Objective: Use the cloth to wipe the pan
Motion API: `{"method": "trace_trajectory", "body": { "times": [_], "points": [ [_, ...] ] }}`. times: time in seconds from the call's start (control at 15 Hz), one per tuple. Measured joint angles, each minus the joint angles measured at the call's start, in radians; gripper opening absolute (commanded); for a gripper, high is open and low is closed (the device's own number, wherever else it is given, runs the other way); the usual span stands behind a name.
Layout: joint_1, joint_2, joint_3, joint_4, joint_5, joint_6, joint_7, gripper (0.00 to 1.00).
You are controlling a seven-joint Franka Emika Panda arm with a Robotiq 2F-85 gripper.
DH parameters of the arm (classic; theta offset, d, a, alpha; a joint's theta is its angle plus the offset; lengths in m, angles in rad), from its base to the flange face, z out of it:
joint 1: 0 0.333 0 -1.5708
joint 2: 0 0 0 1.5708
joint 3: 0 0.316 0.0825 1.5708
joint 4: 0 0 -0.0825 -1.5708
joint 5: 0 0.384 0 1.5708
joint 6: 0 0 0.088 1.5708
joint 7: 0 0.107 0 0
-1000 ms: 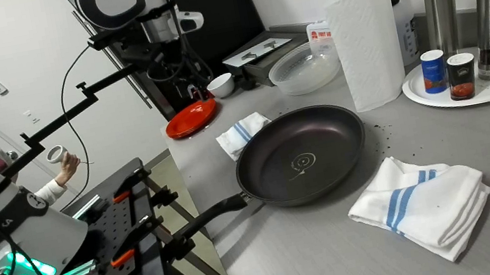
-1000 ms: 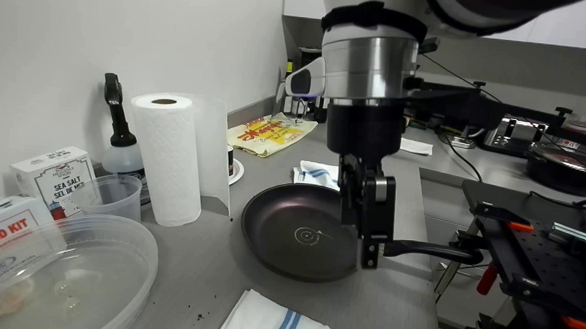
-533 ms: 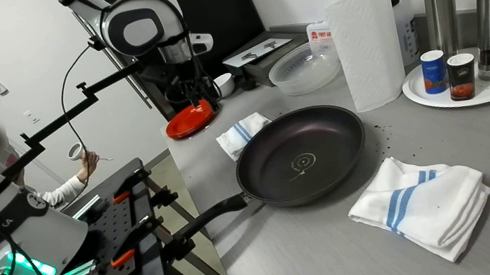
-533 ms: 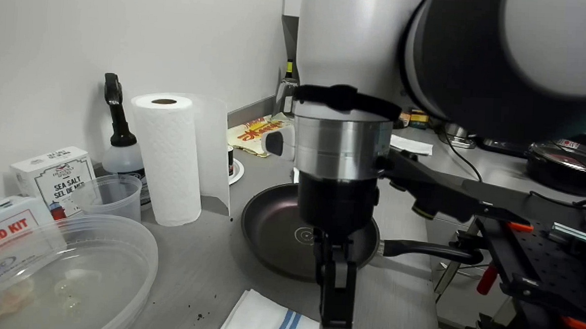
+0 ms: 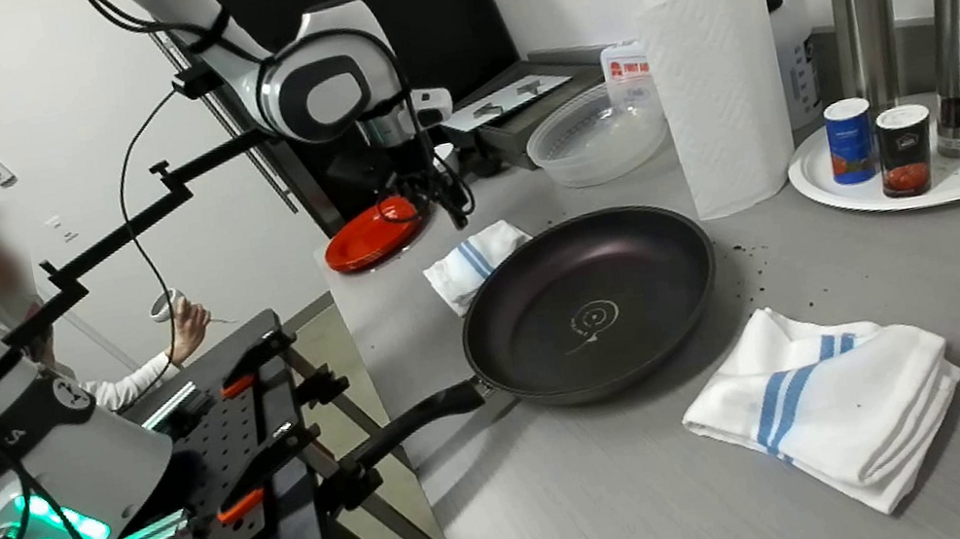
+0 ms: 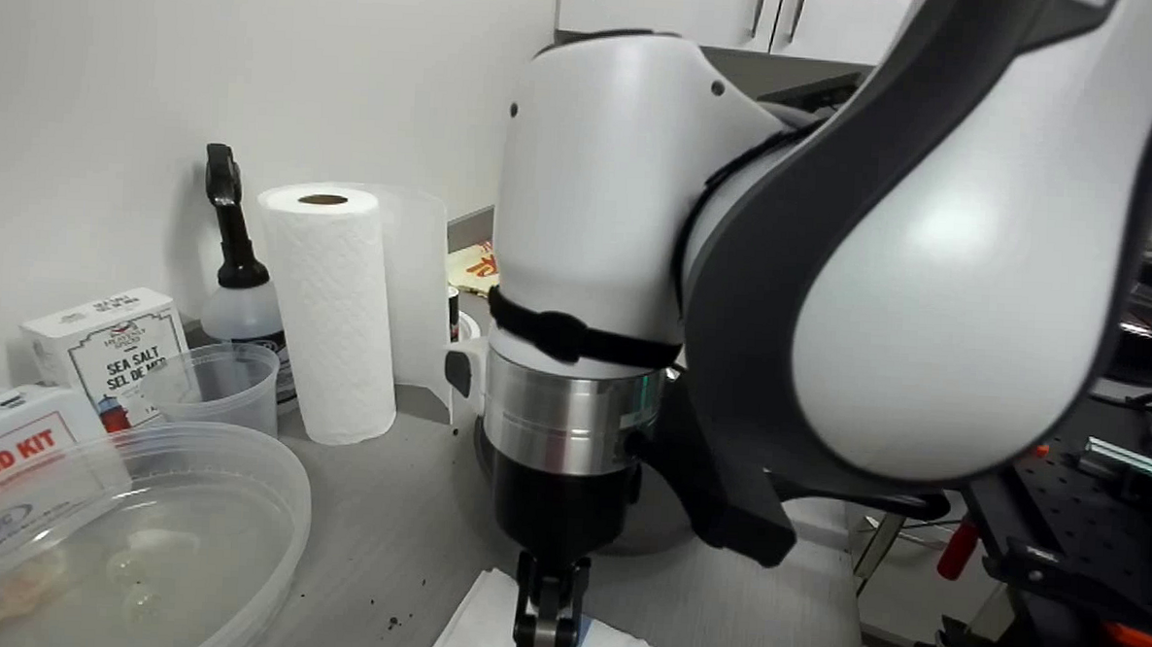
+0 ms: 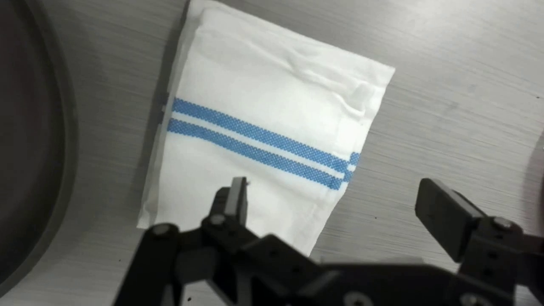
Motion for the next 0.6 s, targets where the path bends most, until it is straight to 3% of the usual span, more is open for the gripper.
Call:
{"method": "trace_trajectory", "body": {
  "times": [0.6],
  "points": [
    [-0.013, 0.127, -0.023, 0.093, -0.110, 0.023, -0.038, 1.00]
  ]
}}
